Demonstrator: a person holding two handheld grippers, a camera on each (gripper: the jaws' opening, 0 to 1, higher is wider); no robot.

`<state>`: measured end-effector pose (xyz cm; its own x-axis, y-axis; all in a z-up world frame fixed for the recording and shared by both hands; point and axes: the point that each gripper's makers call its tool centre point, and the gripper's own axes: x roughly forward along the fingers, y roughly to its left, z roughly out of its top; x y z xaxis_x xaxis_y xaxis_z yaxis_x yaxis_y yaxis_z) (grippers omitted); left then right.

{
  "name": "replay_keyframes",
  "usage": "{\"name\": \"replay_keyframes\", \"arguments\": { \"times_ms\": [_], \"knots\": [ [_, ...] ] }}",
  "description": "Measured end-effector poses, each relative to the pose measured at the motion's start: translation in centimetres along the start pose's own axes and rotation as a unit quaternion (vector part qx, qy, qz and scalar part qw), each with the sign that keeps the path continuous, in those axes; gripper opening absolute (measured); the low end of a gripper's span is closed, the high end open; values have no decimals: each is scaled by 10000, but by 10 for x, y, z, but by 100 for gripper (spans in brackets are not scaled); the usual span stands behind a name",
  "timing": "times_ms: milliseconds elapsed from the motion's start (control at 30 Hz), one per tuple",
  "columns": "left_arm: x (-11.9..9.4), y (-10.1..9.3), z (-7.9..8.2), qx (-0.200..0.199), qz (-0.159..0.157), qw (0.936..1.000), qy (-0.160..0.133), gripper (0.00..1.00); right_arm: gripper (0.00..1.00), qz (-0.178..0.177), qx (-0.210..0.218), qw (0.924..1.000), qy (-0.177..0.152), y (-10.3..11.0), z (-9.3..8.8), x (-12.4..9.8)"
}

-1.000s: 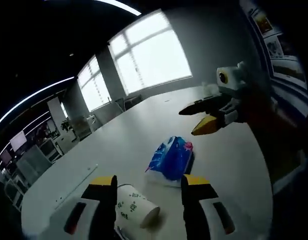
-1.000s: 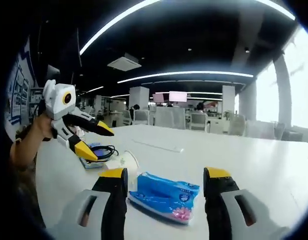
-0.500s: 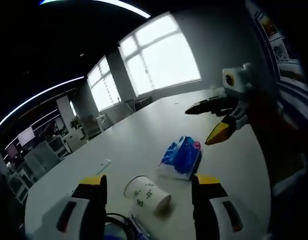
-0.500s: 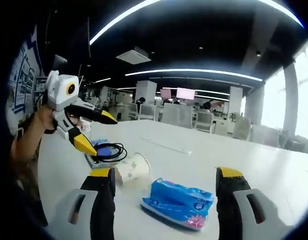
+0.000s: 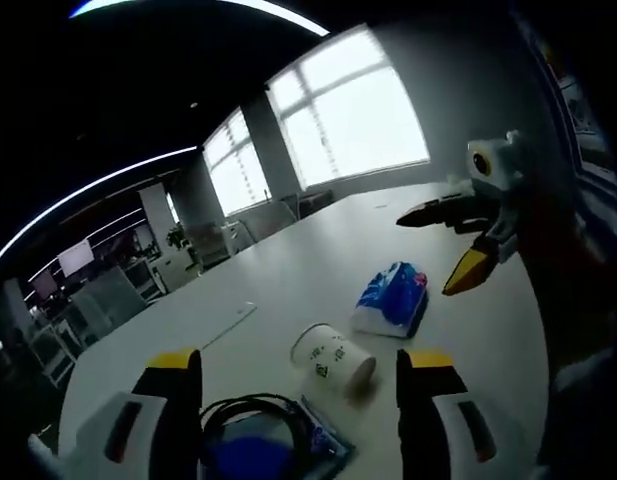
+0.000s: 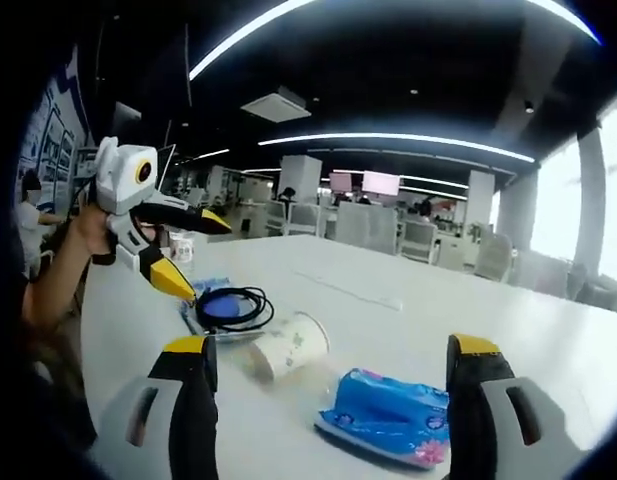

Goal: Arrange the tabletop items into an orderly group along one side of the table until the central work area is clear of visible clutter.

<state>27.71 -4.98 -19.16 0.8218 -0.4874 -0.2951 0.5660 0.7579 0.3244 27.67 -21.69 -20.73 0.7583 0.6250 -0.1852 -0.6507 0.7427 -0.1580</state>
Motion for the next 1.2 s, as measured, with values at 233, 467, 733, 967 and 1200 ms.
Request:
{"name": "replay_keyframes", "arguments": {
  "times_ms": [233,467,733,967,1200],
  "knots": [
    [-22,21,-23,-156,230,9996,109,80,92,201,-87,9997,59,20,5,15],
    [-36,37,-47,-308,401,9984,259,80,92,341,-172,9991,157,30,7,32],
    [-49,46,-73,-463,534,9967,402,80,92,548,-277,9978,262,48,8,50],
    [-58,50,-90,-557,590,9953,520,80,92,681,-379,9965,318,66,9,64],
    [-62,56,-105,-618,598,9941,657,80,93,871,-457,9942,426,80,4,80]
  ]
}}
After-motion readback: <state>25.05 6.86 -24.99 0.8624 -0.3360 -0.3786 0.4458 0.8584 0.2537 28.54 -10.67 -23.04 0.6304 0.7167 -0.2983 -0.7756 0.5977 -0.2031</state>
